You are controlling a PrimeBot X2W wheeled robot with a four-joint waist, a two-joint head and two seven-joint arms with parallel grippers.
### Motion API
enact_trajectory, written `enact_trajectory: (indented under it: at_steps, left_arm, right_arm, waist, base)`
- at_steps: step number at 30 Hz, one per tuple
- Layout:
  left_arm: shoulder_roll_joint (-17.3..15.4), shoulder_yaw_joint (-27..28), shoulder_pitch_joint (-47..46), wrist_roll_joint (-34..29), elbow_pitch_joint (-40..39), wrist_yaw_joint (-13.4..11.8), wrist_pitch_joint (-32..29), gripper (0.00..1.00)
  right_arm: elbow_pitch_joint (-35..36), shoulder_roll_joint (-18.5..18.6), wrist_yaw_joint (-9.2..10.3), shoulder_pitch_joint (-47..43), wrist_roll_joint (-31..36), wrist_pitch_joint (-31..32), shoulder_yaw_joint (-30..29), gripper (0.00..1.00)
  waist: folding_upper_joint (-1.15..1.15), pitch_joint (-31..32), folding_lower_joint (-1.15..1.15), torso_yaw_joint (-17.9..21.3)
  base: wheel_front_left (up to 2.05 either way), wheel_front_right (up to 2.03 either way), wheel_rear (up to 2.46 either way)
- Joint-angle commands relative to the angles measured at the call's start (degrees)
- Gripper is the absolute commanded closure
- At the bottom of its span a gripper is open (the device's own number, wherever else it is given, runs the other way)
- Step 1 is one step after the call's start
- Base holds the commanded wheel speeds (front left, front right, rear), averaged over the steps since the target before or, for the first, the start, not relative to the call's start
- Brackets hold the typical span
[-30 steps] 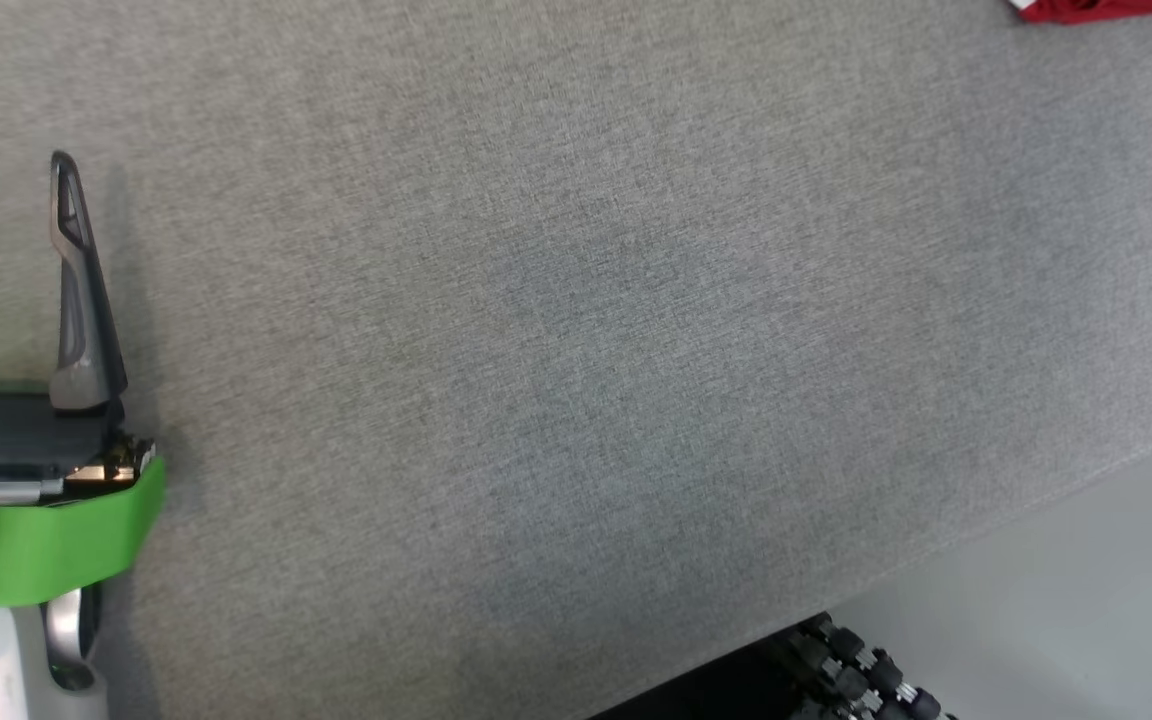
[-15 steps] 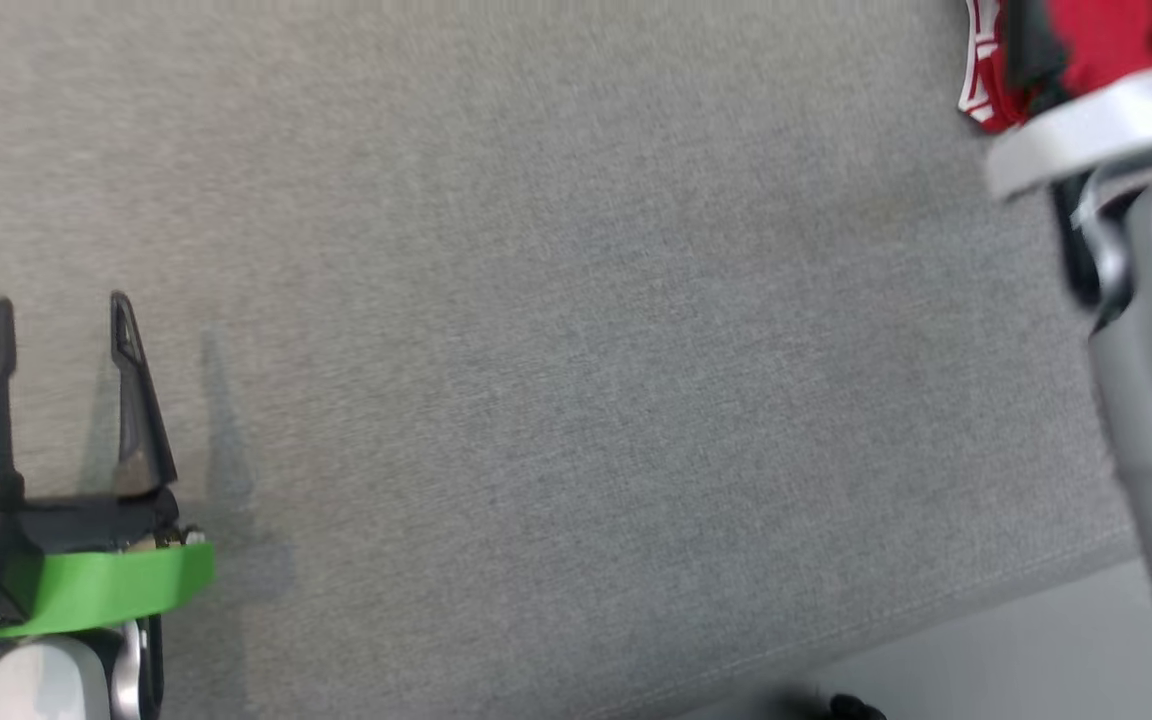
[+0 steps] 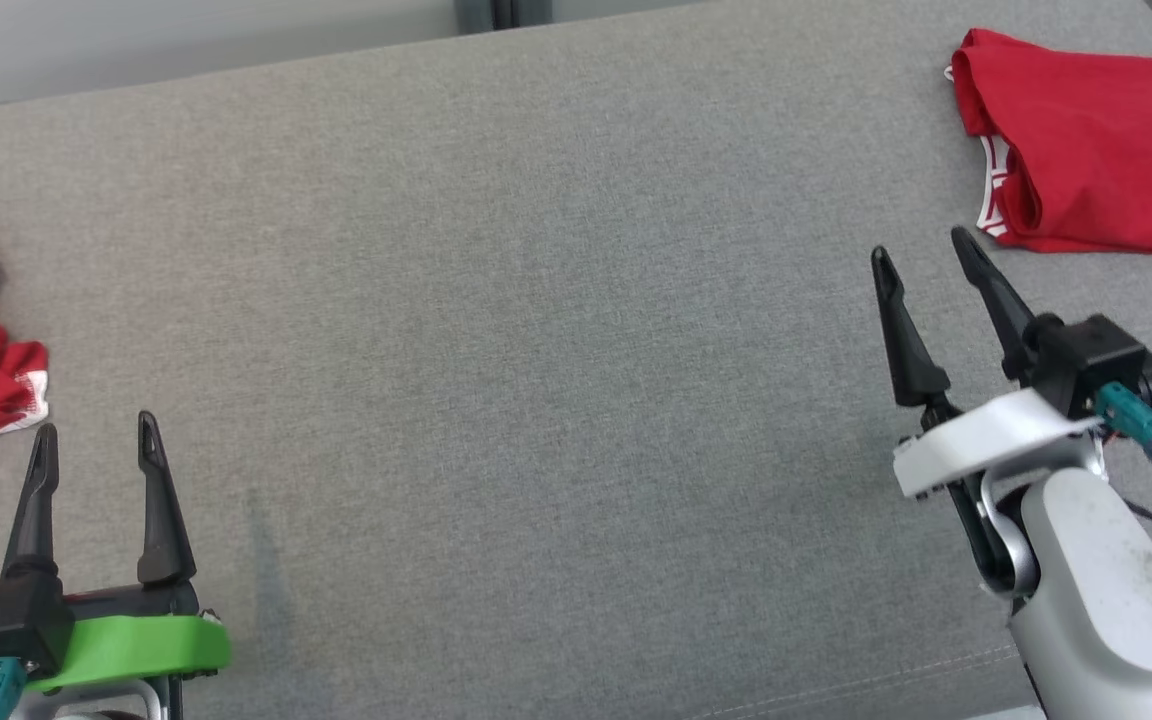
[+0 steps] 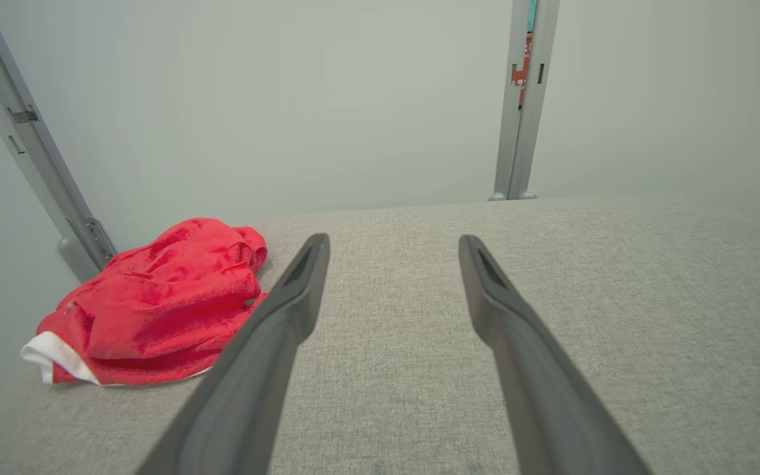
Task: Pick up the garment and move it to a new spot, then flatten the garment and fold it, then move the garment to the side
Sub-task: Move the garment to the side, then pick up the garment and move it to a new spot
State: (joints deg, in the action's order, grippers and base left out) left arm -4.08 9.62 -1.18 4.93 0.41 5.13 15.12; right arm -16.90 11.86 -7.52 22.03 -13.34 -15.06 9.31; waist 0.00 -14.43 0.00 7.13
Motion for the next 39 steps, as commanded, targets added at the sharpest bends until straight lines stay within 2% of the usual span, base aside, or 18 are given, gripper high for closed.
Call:
enact_trajectory:
  at_steps: [1, 10, 16, 39]
  left_arm:
    - [0.32, 0.41, 1.08, 0.57, 0.57, 0.30, 0.00, 0.00]
    - [0.76, 0.50, 2.78, -0.02, 4.70, 0.80, 0.00, 0.00]
    - [0.89, 0.54, 3.82, -0.46, 5.85, 0.97, 0.00, 0.00]
    - [0.93, 0.64, 3.47, -1.01, 8.25, 1.81, 0.00, 0.00]
  right_arm:
    - [0.86, -0.20, 0.07, -2.37, 0.34, -0.13, -0.68, 0.00]
    - [4.31, -3.56, 0.07, -13.30, 1.16, -0.13, -3.79, 0.00]
    - [4.81, -5.26, 0.07, -17.40, 1.69, -0.13, -5.16, 0.00]
    - [4.64, -6.94, 0.07, -20.03, 3.39, -0.14, -6.10, 0.00]
  waist:
    - [0.00, 4.09, 0.00, -2.74]
    - [0.00, 8.31, 0.00, -4.33]
    - [0.00, 10.61, 0.00, -5.42]
    - [0.00, 11.34, 0.00, -6.30]
  base:
    - [0.00, 0.00, 0.00]
    - [0.00, 0.00, 0.00]
    - [0.00, 0.00, 0.00]
    - [0.00, 0.00, 0.00]
